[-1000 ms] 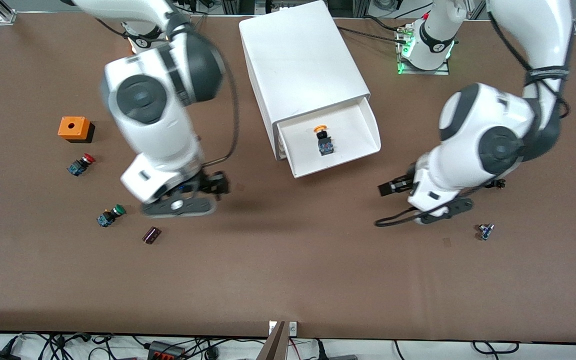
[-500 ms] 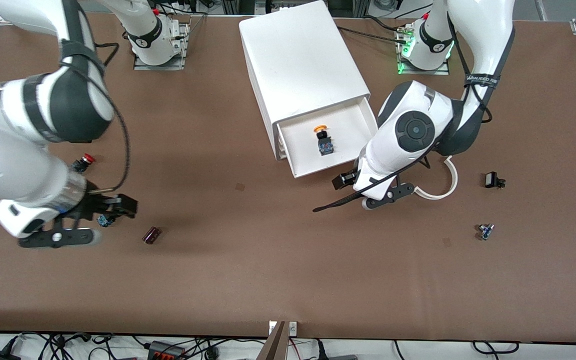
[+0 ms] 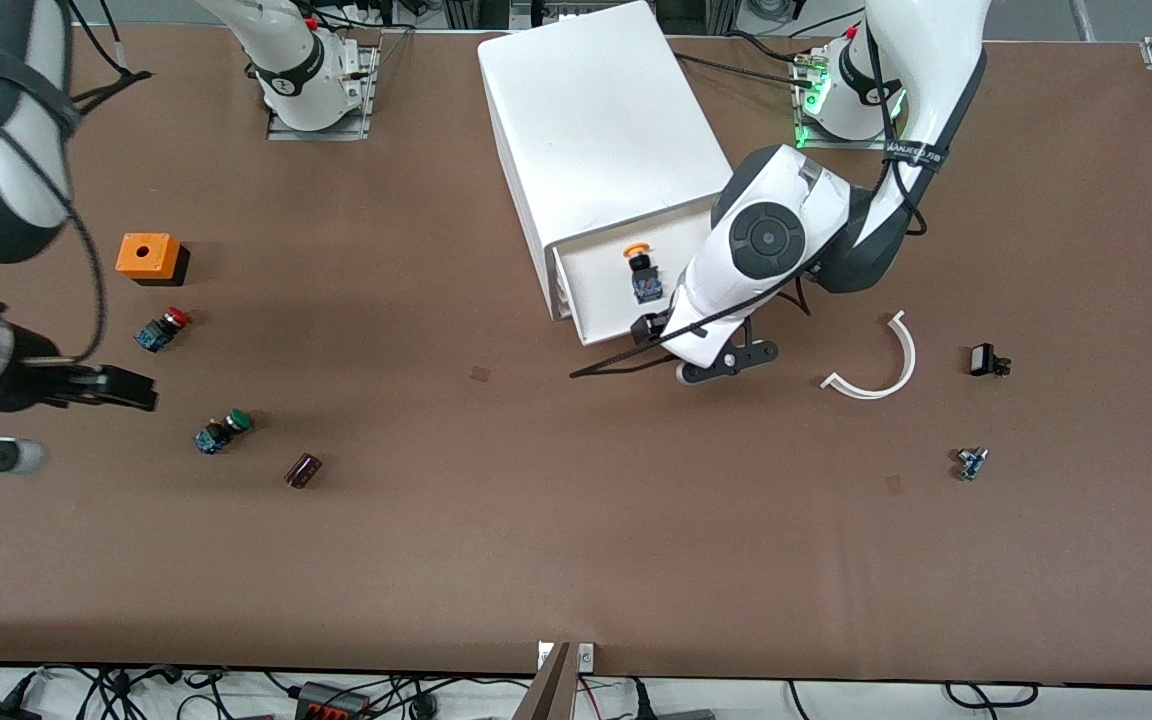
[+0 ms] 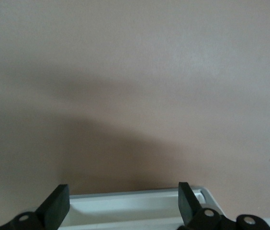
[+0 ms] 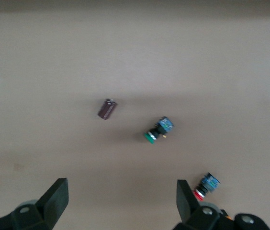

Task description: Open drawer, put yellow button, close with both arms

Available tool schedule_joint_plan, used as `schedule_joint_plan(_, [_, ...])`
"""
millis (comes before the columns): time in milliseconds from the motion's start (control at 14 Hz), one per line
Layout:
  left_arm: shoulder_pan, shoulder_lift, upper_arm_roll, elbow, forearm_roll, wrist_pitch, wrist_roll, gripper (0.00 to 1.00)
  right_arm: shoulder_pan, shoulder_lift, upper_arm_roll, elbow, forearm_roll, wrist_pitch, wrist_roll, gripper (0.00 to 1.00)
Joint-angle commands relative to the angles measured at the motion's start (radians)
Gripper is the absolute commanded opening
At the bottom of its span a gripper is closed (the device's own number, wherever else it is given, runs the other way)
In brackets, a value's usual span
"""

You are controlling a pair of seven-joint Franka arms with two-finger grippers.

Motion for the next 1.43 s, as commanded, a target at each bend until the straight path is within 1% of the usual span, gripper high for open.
schedule_joint_plan(0, [0.009, -0.067, -0.049, -0.087, 0.002, 0.0, 0.011, 1.0, -0.065, -0.123, 0.016, -0.126, 0.008, -0.015, -0.044, 1.0])
schedule_joint_plan(71, [0.009, -0.067, -0.059, -0.097, 0.0, -0.003, 0.009, 1.0, -0.093, -0.158, 0.021, -0.164, 0.01, -0.015, -0.048, 1.0])
schedule_joint_plan(286, [0.011, -0.081, -0.086, -0.125, -0.003, -0.03, 0.009, 1.0, -0.125, -0.255, 0.028, -0.264, 0.005, -0.003, -0.087, 1.0])
schedule_joint_plan(500, [0.011, -0.087, -0.099, -0.128, -0.003, -0.064, 0.009, 1.0, -0.131, -0.325, 0.03, -0.35, 0.002, 0.029, -0.093, 1.0])
schedule_joint_plan(714, [0.011, -0.089, -0.103, -0.128, -0.003, -0.105, 0.026, 1.0, -0.12, -0.345, 0.028, -0.362, -0.008, 0.008, -0.091, 1.0])
schedule_joint_plan(857, [0.014, -0.087, -0.123, -0.128, -0.01, -0.127, 0.03, 1.0, -0.113, -0.367, 0.028, -0.387, -0.01, 0.008, -0.093, 1.0])
schedule_joint_plan(929, [0.015, -0.087, -0.129, -0.128, -0.035, -0.128, 0.03, 1.0, -0.105, -0.399, 0.028, -0.431, -0.016, 0.017, -0.093, 1.0])
schedule_joint_plan(1071, [0.014, -0.087, -0.134, -0.128, -0.047, -0.13, 0.024, 1.0, -0.082, -0.478, 0.03, -0.546, -0.059, 0.065, -0.09, 1.0])
schedule_joint_plan(1214, [0.014, -0.087, -0.146, -0.128, -0.047, -0.13, 0.024, 1.0, -0.084, -0.555, 0.028, -0.669, -0.058, 0.117, -0.085, 1.0])
schedule_joint_plan(1357, [0.014, -0.086, -0.148, -0.128, -0.047, -0.13, 0.029, 1.0, -0.088, -0.601, 0.016, -0.75, -0.042, 0.132, -0.084, 1.0])
